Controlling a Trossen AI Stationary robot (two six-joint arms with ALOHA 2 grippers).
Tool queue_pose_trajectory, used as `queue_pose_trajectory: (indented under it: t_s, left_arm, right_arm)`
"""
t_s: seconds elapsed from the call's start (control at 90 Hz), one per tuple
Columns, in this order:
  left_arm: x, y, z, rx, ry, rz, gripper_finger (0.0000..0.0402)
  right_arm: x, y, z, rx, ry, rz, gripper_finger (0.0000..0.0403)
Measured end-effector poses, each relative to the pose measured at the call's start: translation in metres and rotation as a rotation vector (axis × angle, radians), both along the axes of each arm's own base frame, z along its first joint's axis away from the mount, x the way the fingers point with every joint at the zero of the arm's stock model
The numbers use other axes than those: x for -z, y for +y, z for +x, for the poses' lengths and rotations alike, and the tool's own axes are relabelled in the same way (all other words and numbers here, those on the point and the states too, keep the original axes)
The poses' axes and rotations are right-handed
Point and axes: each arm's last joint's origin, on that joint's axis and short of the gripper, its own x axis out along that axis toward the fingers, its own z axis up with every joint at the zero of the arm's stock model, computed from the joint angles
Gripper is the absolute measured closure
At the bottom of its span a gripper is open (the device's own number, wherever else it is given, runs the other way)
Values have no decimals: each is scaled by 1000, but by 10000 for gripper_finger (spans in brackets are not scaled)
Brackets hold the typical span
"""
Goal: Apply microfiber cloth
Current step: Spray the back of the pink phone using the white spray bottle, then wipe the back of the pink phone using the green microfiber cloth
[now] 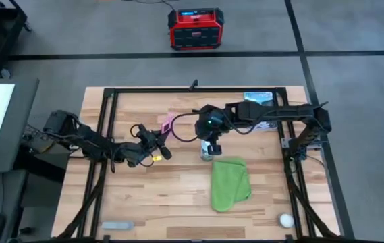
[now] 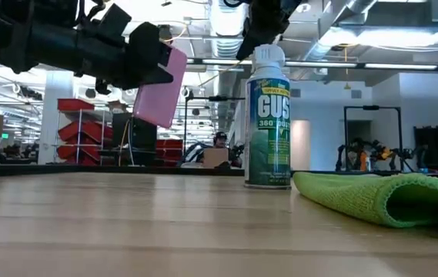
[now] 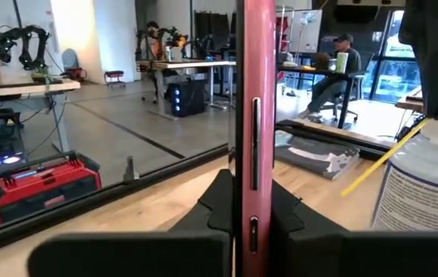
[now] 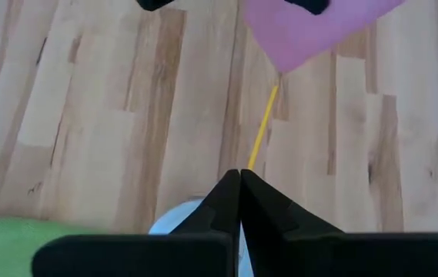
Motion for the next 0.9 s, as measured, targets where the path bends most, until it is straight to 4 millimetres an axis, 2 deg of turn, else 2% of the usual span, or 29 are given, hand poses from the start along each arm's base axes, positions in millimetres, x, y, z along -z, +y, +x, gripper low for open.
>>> queue_pose_trajectory:
  t_s: [0.222,0.389,0.511,0.689,0.9]
  left_arm:
    - [0,0,0,0,7,5,401]
    - [0,0,0,2,8,6,401]
    - [1,-5,-1,26,18,15,401]
    - [0,-15,-3,42,50,56,402]
    - [-4,-23,-6,71,65,88,401]
  right_arm:
    - [-19,8,4,-43,-61,-89,375]
    - [-47,17,5,-53,-146,-182,339]
    - [-75,22,0,-22,-188,-274,321]
    - [-113,32,-27,31,-131,-301,316]
    - [-127,49,-74,148,48,-321,316]
